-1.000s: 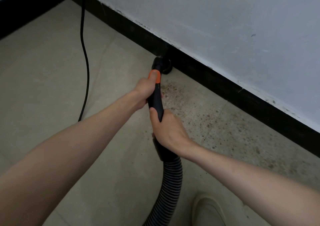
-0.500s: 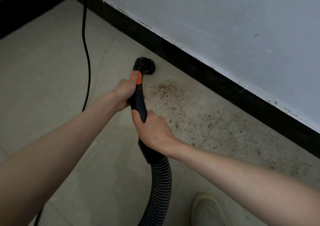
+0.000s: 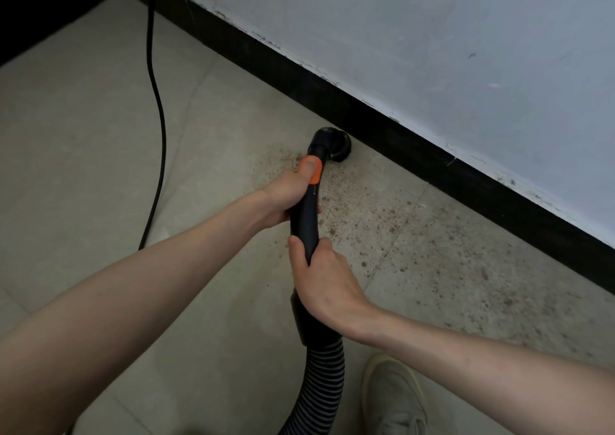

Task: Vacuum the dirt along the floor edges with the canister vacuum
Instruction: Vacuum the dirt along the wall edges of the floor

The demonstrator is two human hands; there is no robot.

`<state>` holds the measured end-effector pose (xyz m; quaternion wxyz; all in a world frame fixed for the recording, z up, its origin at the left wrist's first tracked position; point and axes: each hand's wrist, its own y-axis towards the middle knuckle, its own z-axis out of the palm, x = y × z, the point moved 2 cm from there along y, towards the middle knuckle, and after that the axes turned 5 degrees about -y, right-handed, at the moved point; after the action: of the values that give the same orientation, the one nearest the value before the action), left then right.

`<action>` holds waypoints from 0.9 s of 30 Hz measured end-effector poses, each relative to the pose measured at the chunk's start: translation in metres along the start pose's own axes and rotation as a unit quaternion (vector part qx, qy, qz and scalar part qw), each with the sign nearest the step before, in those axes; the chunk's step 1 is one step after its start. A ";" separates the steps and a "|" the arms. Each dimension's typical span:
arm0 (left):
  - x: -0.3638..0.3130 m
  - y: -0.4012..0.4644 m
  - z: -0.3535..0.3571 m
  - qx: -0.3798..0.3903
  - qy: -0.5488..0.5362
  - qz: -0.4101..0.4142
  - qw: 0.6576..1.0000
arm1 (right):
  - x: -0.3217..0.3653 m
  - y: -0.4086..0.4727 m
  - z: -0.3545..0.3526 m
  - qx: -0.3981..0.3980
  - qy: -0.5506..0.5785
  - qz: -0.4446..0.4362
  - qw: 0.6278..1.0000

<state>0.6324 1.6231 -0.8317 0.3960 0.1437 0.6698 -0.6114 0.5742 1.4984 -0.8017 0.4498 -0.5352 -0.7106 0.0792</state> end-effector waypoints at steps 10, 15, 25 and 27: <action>-0.003 0.001 -0.011 -0.028 0.016 0.027 0.999 | 0.007 0.012 0.008 0.014 0.007 -0.013 1.000; -0.011 0.004 -0.038 -0.095 0.020 0.040 0.994 | 0.026 0.030 0.011 0.049 0.012 -0.046 0.998; 0.001 -0.017 -0.069 -0.136 -0.022 0.025 0.990 | 0.042 0.019 0.019 0.101 -0.016 -0.074 0.992; 0.008 -0.022 -0.067 -0.135 -0.029 0.017 0.990 | 0.038 0.011 0.021 0.100 -0.026 -0.074 0.992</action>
<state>0.5887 1.6782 -0.8261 0.4414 0.0824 0.7319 -0.5125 0.5662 1.5424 -0.7995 0.4873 -0.4308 -0.7483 0.1300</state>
